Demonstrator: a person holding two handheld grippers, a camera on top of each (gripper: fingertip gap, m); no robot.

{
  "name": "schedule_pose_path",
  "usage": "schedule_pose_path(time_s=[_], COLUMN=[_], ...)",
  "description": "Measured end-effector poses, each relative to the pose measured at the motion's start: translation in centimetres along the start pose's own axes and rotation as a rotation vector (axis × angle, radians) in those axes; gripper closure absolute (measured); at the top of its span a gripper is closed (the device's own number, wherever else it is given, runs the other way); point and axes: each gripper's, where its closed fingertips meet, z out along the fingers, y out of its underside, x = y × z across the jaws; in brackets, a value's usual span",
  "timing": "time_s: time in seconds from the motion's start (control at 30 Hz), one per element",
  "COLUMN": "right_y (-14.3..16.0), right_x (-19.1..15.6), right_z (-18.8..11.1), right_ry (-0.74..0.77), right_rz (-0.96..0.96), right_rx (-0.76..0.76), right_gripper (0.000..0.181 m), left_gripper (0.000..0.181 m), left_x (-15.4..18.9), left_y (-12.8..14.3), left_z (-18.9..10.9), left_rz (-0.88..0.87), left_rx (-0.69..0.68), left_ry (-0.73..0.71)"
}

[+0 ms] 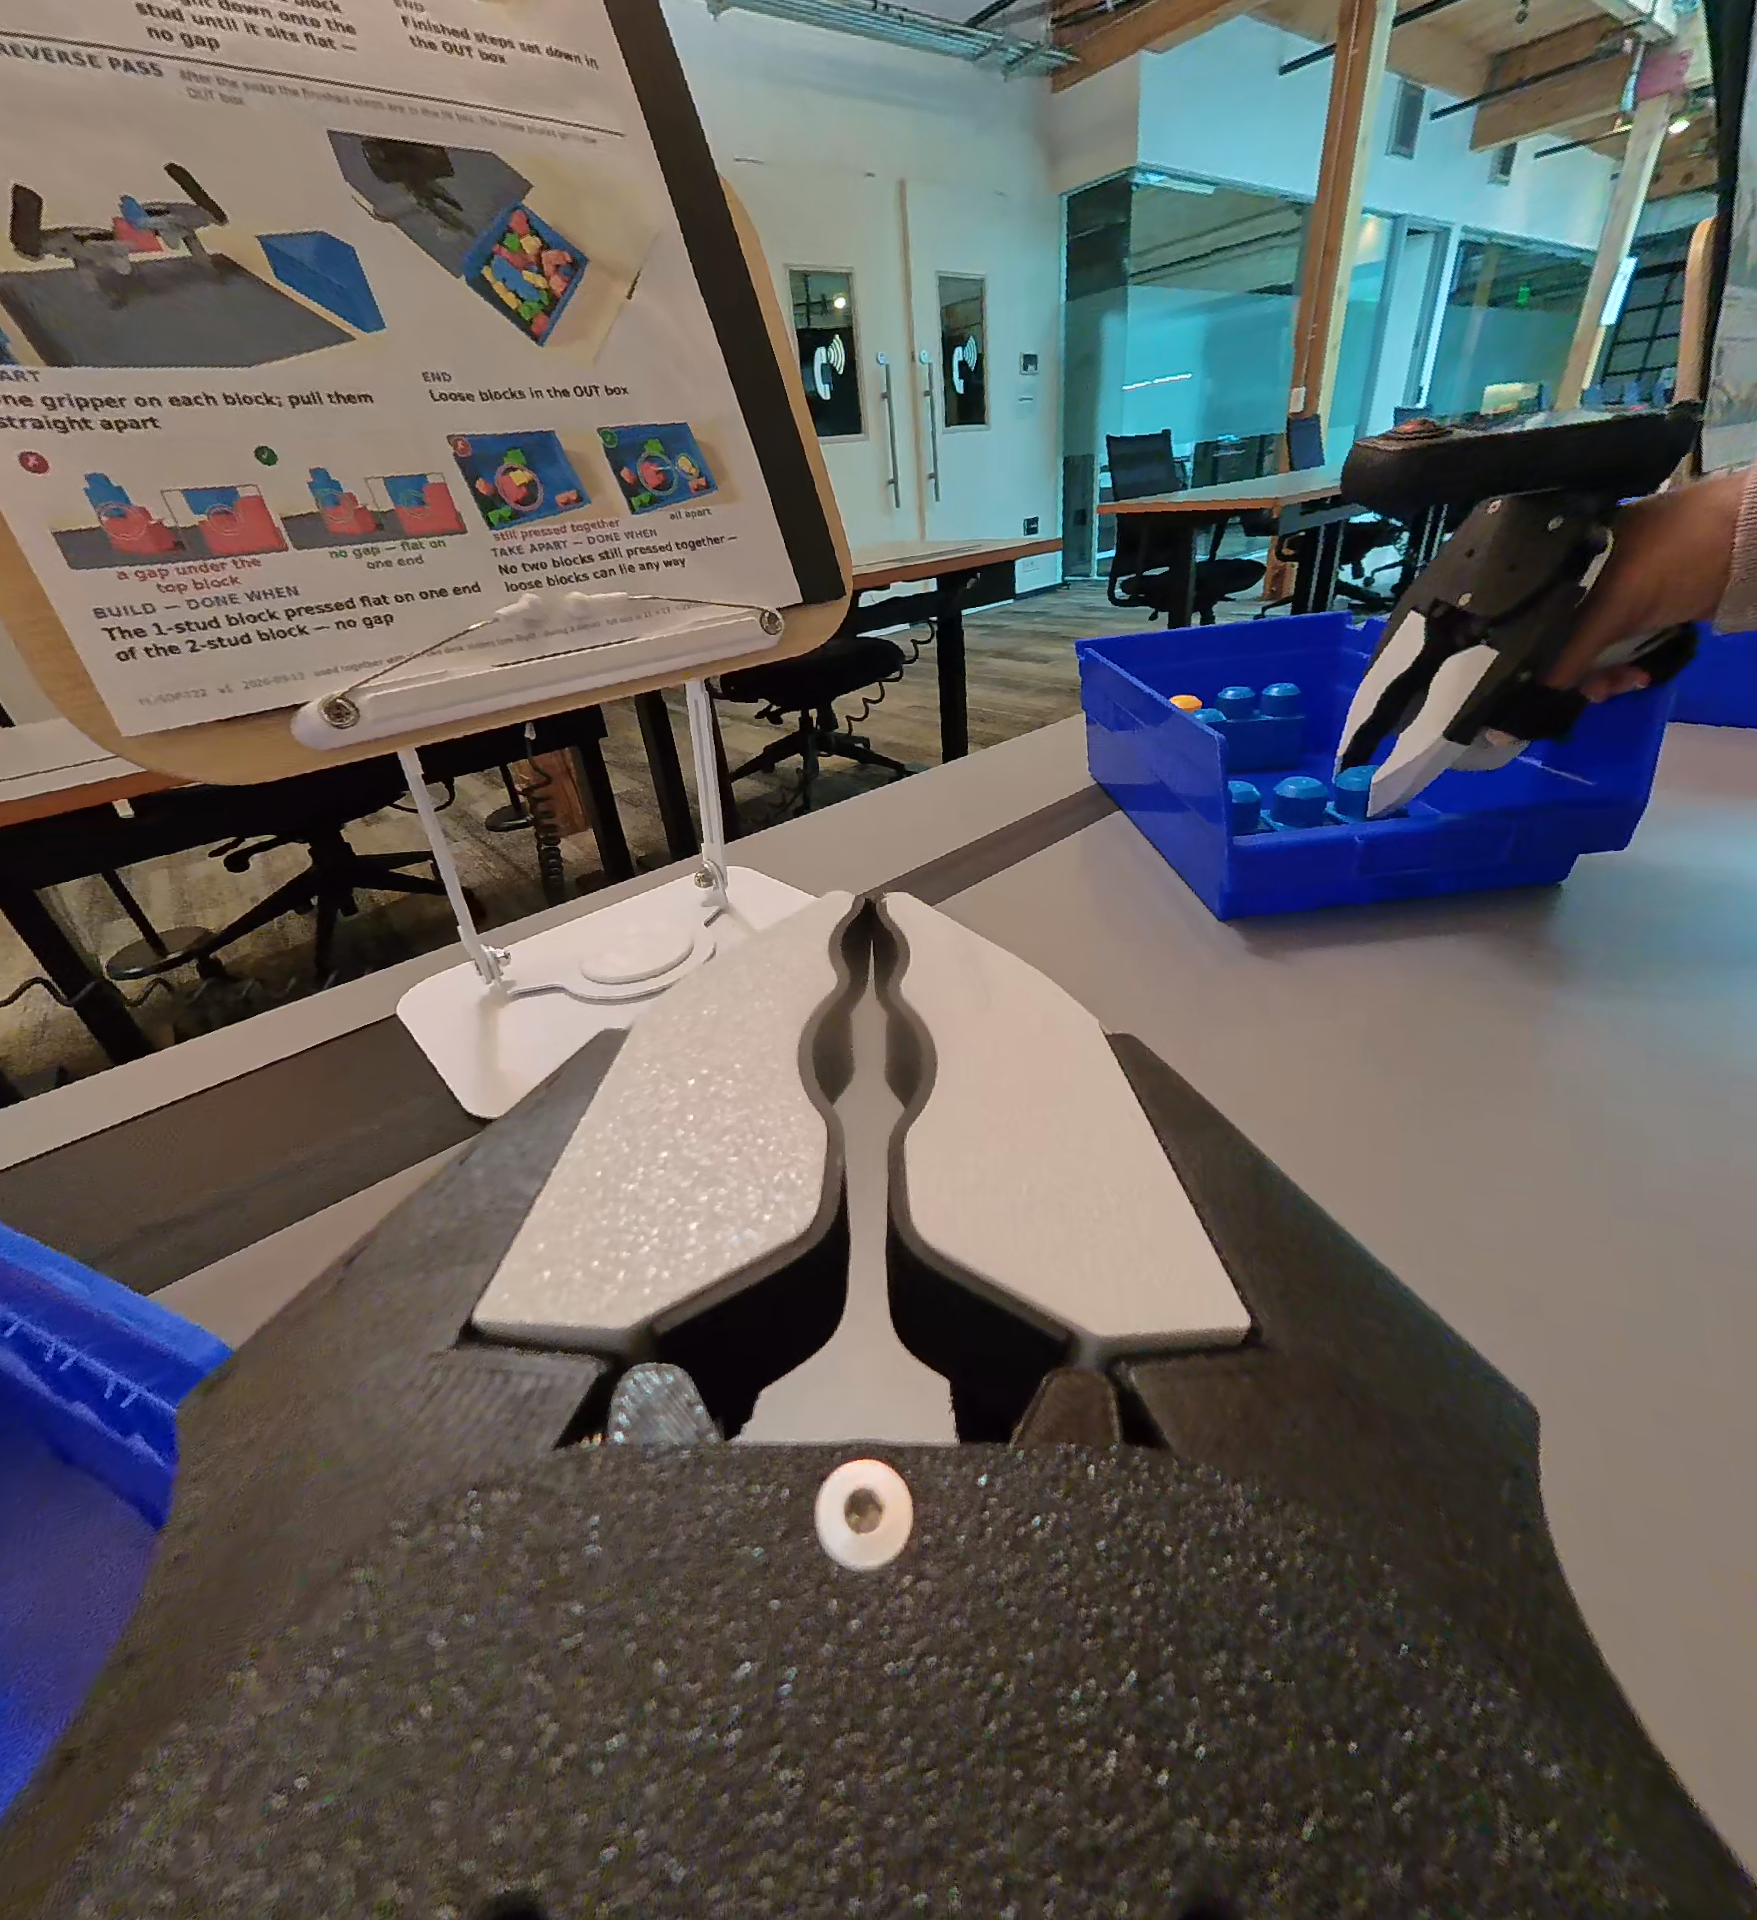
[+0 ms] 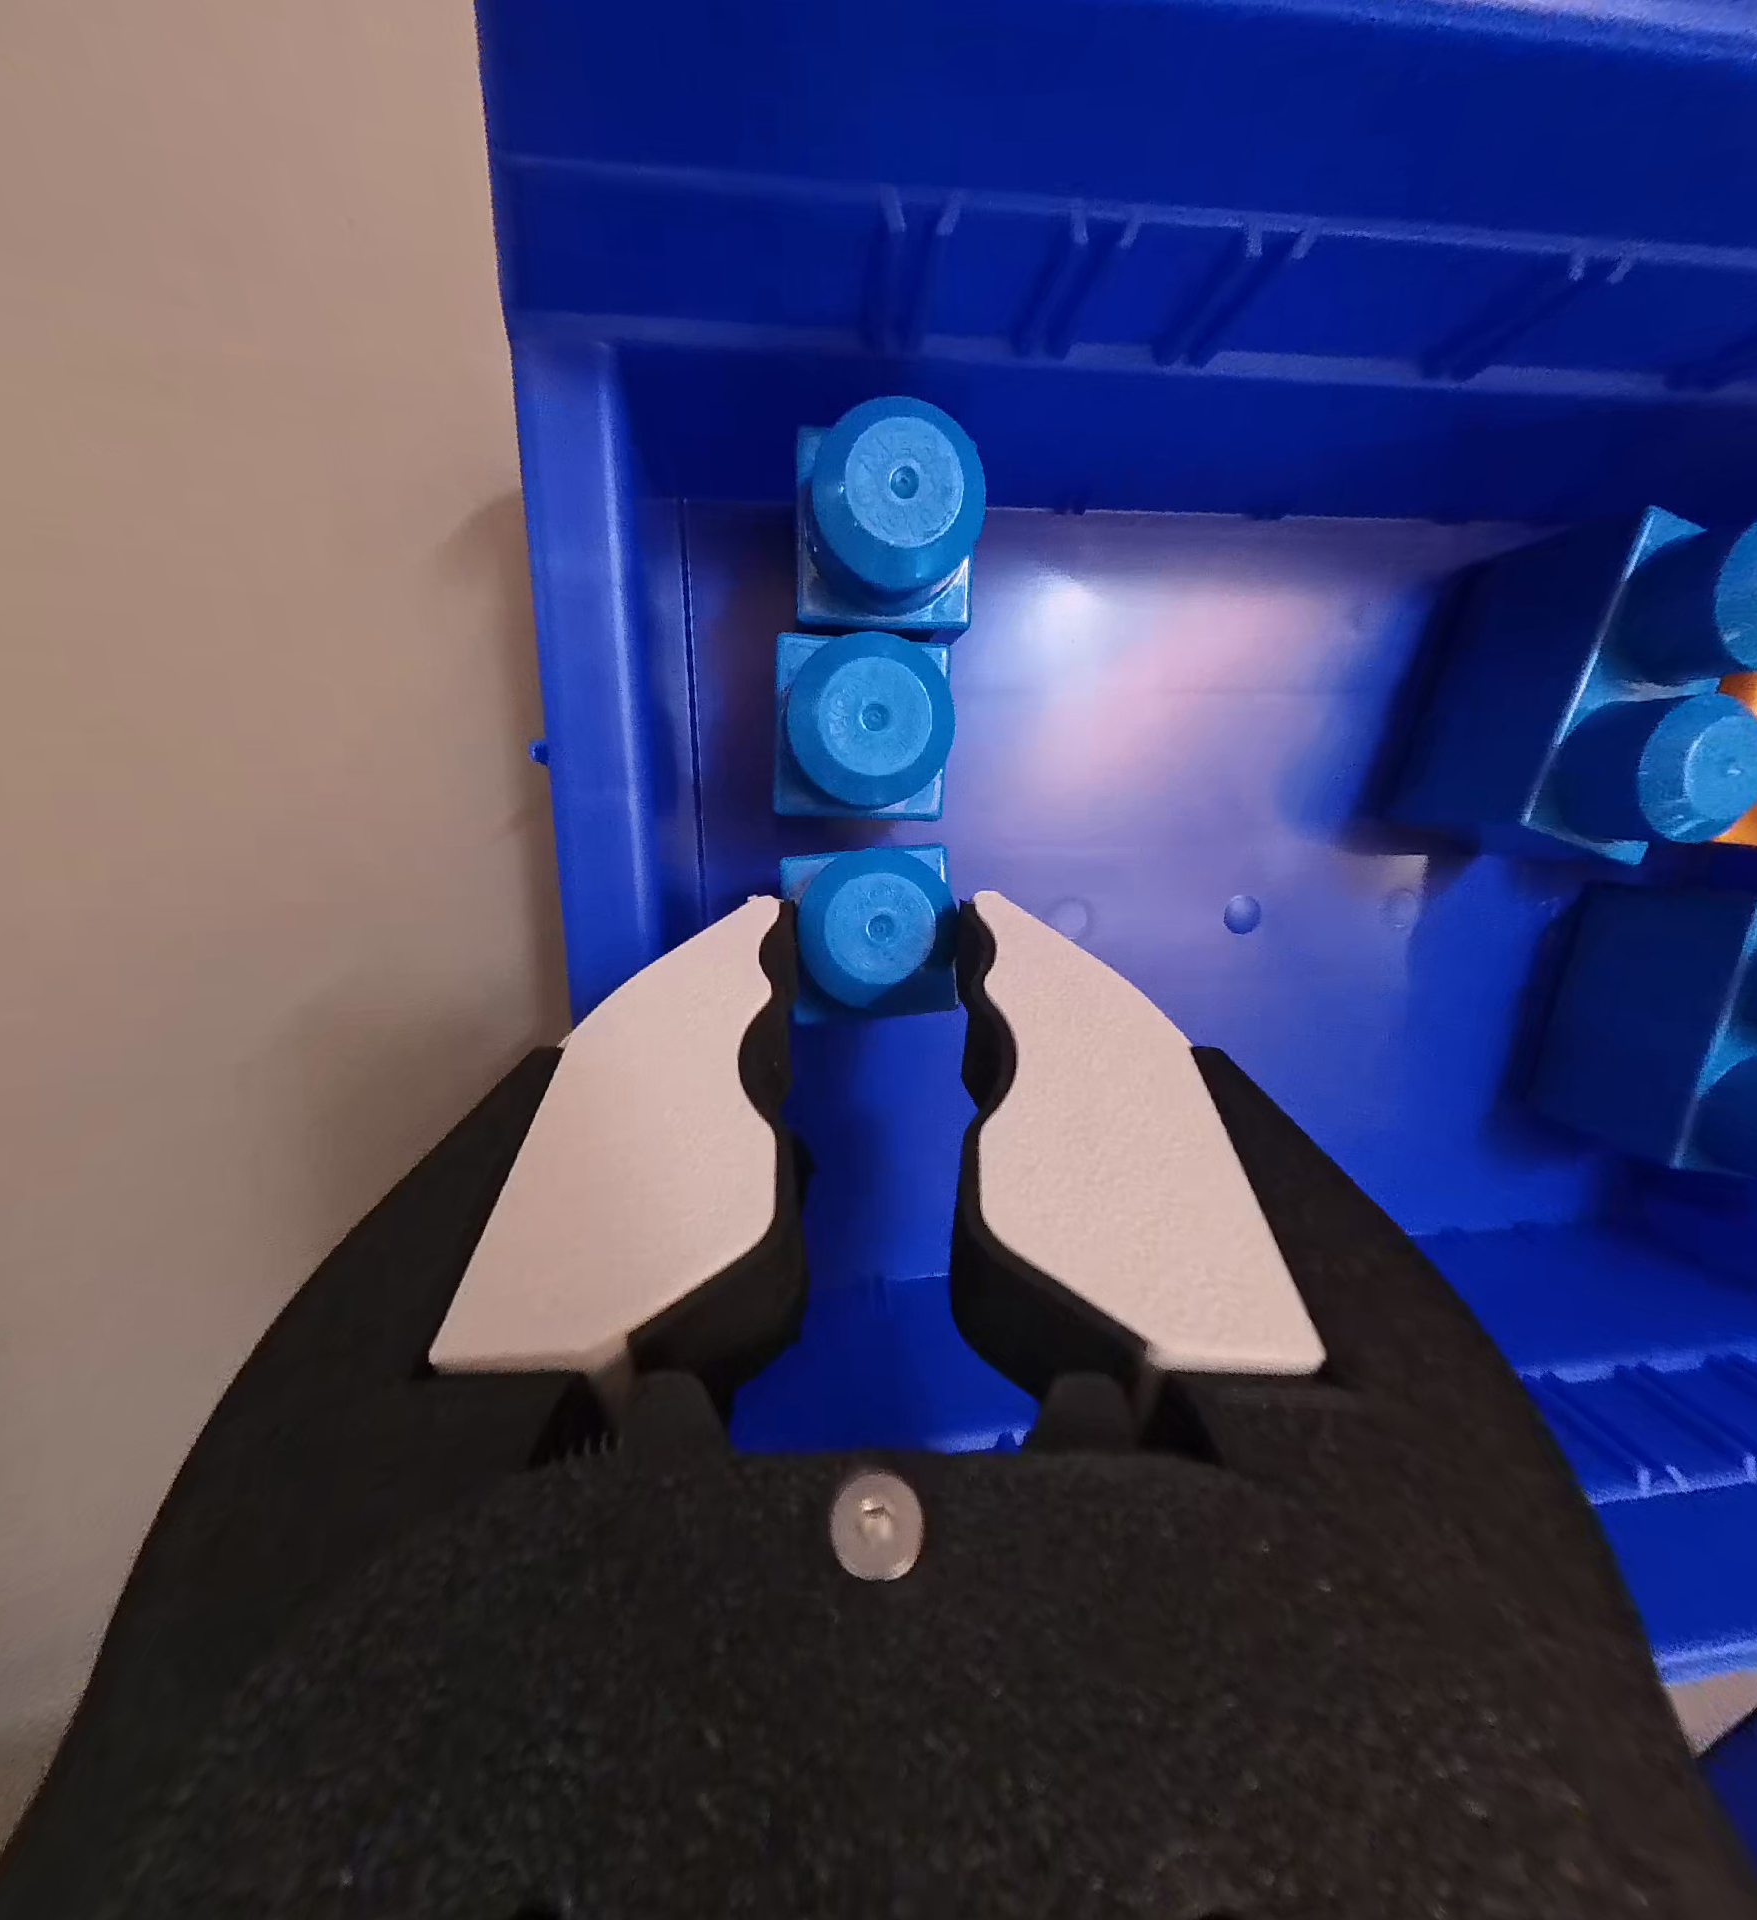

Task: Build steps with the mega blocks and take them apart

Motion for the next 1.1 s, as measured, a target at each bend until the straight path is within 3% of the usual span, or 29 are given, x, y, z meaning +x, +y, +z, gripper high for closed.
schedule_pose_path(time_s=[0.5,0.83,0.9,1.0,1.1], right_y=[0.8,-0.1,-0.1,-1.8,-6.8], right_x=[-0.4,-0.4,-0.4,-0.1,-1.2], right_z=[0.5,0.8,0.5,-1.4,-5.4], right_ry=[-0.012,-0.023,-0.031,-0.011,0.024], right_rz=[0.015,0.004,-0.004,0.0,0.019], right_rx=[-0.123,-0.085,-0.083,0.001,0.262], right_gripper=[0.149,0.149,0.143,0.138,0.141], left_gripper=[0.181,0.181,0.181,0.181,0.181], left_x=[0.2,0.2,0.1,0.0,-0.2], left_y=[-0.1,-0.1,-0.1,-0.1,-0.2], left_z=[-0.1,-0.1,-0.1,-0.2,-0.2], left_rz=[0.018,0.021,0.019,0.015,0.002], left_rx=[0.001,-0.003,-0.002,-0.001,-0.004], left_ry=[0.005,0.009,0.006,0.002,-0.001])
